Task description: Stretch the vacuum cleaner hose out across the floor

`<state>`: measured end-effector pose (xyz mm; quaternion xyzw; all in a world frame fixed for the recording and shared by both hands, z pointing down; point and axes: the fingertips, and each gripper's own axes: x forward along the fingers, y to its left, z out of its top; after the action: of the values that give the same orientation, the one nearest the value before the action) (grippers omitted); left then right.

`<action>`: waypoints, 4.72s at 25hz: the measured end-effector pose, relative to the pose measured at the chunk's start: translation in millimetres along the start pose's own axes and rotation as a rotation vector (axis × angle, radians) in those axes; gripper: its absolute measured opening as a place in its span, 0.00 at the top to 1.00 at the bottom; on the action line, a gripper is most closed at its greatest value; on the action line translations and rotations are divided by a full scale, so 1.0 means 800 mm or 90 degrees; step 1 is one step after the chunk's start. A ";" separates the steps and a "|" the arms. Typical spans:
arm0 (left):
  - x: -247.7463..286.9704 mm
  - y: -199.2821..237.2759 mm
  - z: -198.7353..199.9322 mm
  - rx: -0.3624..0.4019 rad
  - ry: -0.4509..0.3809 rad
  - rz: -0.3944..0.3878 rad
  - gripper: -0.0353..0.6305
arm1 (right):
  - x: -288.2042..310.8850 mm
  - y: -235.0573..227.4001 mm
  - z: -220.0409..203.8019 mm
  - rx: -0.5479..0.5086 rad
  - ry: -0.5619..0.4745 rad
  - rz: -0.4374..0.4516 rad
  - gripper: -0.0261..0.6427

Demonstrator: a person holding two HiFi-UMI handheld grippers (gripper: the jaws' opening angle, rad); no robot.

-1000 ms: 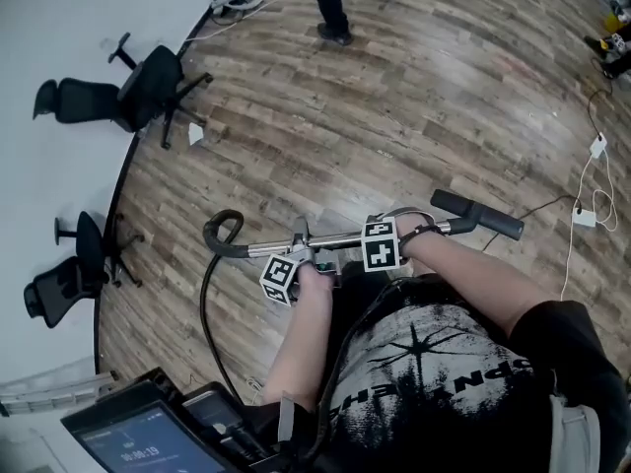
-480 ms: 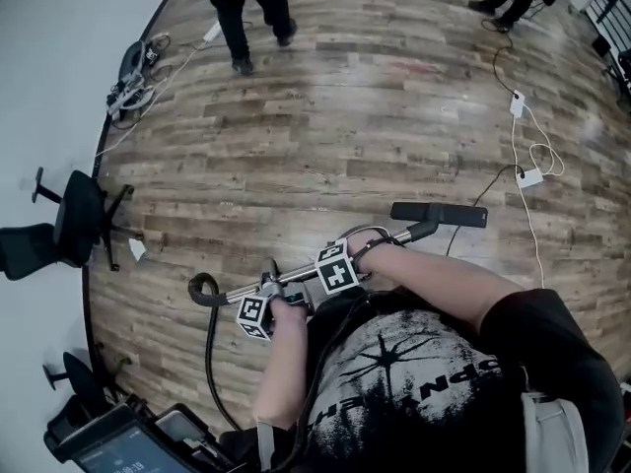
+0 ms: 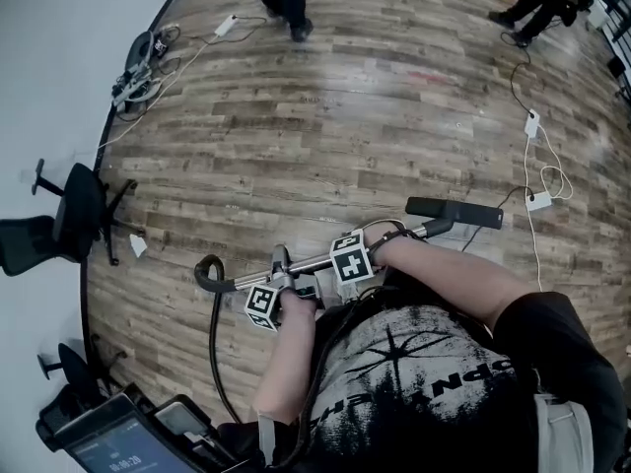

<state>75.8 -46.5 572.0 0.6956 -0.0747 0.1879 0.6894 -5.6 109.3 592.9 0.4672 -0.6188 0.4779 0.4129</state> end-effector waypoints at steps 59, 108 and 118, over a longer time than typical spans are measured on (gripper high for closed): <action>0.154 -0.103 -0.565 -0.138 -0.607 -0.027 0.84 | -0.185 -0.185 -0.590 -0.536 0.082 0.142 0.81; 0.543 -0.153 -0.804 -0.149 -0.446 0.008 0.84 | -0.244 -0.472 -0.912 -0.448 0.068 0.056 0.81; 0.547 -0.141 -0.850 -0.133 -0.404 0.013 0.81 | -0.237 -0.455 -0.958 -0.428 0.100 0.113 0.81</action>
<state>410.9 696.9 612.4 0.6439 -0.3116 -0.0399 0.6976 440.1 853.9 641.2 0.2116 -0.7459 0.3164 0.5466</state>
